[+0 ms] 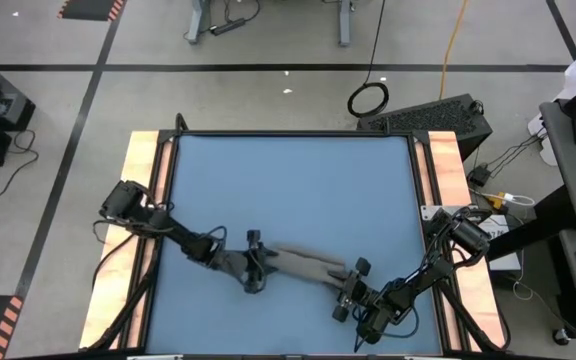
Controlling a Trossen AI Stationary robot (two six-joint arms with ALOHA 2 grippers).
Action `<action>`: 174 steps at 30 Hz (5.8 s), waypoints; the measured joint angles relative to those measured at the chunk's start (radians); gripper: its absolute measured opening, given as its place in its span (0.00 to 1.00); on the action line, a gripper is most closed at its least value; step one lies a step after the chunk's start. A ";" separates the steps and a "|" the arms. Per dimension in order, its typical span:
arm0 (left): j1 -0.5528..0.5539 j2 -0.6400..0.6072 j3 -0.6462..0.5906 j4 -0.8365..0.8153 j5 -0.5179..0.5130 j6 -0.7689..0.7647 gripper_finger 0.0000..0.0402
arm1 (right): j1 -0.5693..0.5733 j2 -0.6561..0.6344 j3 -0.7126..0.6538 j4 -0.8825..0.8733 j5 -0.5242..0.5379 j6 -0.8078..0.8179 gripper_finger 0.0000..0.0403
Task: Roll towel
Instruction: Roll the gray towel
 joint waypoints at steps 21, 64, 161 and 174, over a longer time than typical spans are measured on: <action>0.175 0.003 0.003 0.000 0.509 -0.397 0.08 | 0.057 -0.152 -0.001 -0.005 -0.073 -0.406 0.49; 0.293 0.006 0.008 0.019 0.720 -0.462 0.18 | -0.028 -0.080 -0.076 0.019 0.010 -0.271 0.50; 0.333 0.021 0.006 0.045 0.676 -0.238 0.57 | -0.064 -0.106 -0.075 0.408 0.029 -0.215 0.04; 0.348 -0.044 0.003 -0.012 0.705 -0.205 0.57 | -0.082 0.027 -0.072 0.409 0.034 -0.045 0.00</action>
